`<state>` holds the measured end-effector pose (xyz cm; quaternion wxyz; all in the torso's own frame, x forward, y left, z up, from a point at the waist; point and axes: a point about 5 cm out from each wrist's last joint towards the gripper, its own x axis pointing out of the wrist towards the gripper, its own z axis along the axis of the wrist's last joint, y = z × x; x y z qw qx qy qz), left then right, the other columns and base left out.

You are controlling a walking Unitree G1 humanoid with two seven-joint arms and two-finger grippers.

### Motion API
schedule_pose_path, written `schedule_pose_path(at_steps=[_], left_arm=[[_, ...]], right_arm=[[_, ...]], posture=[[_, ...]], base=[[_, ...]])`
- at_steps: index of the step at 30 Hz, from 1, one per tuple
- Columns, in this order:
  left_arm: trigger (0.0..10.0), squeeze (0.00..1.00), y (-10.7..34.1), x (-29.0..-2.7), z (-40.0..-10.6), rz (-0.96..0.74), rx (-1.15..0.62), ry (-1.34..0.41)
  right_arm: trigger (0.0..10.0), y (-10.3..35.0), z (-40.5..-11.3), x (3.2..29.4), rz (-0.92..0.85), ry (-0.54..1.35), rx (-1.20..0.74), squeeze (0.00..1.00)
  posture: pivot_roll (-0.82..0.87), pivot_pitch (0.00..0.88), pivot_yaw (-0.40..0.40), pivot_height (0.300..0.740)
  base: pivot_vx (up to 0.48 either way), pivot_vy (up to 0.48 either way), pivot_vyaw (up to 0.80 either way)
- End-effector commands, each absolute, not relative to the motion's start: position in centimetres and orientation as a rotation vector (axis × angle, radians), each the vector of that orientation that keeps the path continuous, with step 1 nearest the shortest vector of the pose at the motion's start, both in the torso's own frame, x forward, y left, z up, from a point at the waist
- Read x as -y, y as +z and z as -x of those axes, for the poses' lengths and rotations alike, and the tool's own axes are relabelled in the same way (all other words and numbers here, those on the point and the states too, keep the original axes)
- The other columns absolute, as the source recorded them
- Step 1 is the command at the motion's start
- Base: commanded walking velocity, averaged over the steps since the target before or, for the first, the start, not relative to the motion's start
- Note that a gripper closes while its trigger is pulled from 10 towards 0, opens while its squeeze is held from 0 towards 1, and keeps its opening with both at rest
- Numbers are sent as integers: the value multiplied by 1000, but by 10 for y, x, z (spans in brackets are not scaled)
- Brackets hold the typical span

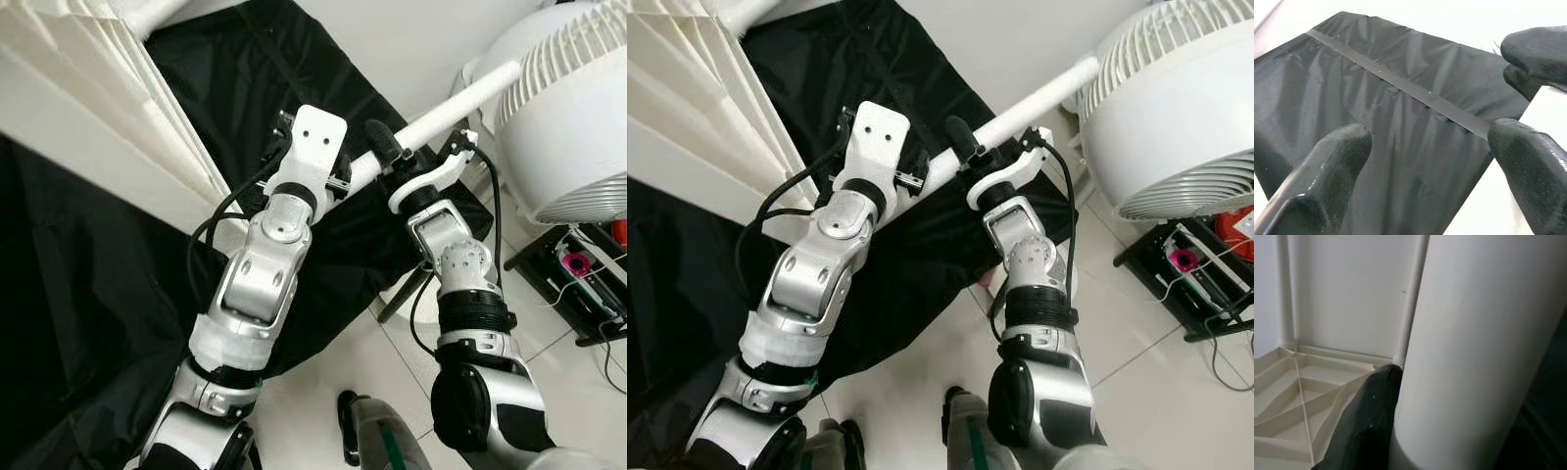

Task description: Building children table

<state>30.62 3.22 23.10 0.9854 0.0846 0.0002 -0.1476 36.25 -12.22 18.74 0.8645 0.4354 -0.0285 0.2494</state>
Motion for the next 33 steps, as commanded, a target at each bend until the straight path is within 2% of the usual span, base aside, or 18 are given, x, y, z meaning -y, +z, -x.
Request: schedule_pose_path(at_steps=[1,3,4,6,7,8,9,10,11,12,13,14,15,20,25,29,30,33], left_arm=[[10000,0,199,-29,-303,-164,-159,-358],[10000,0,201,-27,-301,-124,-147,-396],[10000,0,206,-27,-300,-66,-126,-414],[10000,0,209,-27,-300,-46,-120,-403],[10000,0,212,-28,-300,-32,-105,-391],[10000,0,212,-28,-300,-32,-105,-391],[10000,0,216,-29,-300,-5,-90,-387],[10000,0,218,-29,-300,12,-80,-389],[10000,0,222,-29,-299,34,-62,-392],[10000,0,222,-29,-299,34,-62,-392],[10000,0,225,-29,-298,54,-50,-397],[10000,0,225,-29,-298,54,-50,-397],[10000,0,228,-29,-297,89,-39,-401],[10000,0,245,-35,-295,282,34,-417],[10000,0,268,-27,-277,284,210,-597],[10000,0,270,-25,-272,271,234,-632],[10000,0,271,-25,-271,285,236,-641],[10000,0,275,-25,-268,301,259,-669]], right_arm=[[10000,115,-340,91,-713,540,-353,0],[10000,114,-340,92,-713,539,-357,0],[10000,113,-340,93,-723,524,-359,75],[10000,112,-340,94,-731,515,-358,75],[10000,111,-340,95,-735,503,-358,282],[10000,111,-340,95,-735,503,-358,282],[10000,110,-340,96,-792,479,-362,384],[10000,109,-340,96,-832,464,-366,384],[10000,106,-339,98,-894,438,-373,180],[10000,106,-339,98,-894,438,-373,180],[10000,103,-338,99,-924,422,-379,43],[10000,103,-338,99,-924,422,-379,43],[10000,102,-337,99,-959,408,-379,0],[10000,101,-336,98,-1004,406,-370,0],[10000,103,-337,97,-1028,408,-358,0],[10000,103,-337,97,-1030,407,-356,0],[10000,104,-337,97,-1036,408,-352,1000],[10000,106,-338,97,-1053,409,-340,1000]], posture=[[21,269,4,740],[21,271,5,740],[22,273,4,740],[22,273,4,740],[22,275,5,740],[22,275,5,740],[22,275,5,740],[22,275,5,740],[25,281,5,740],[25,281,5,740],[25,282,5,740],[25,282,5,740],[25,282,5,740],[25,285,6,740],[27,290,4,740],[27,290,4,740],[27,291,2,740],[28,292,0,740]], base=[[0,0,0],[0,0,0],[0,0,0],[0,0,0],[0,0,0],[0,0,0],[0,0,0],[0,0,0],[0,0,0],[0,0,0],[0,0,0],[0,0,0],[0,0,0],[0,0,0],[0,0,0],[0,0,0],[0,0,0],[0,0,0]])
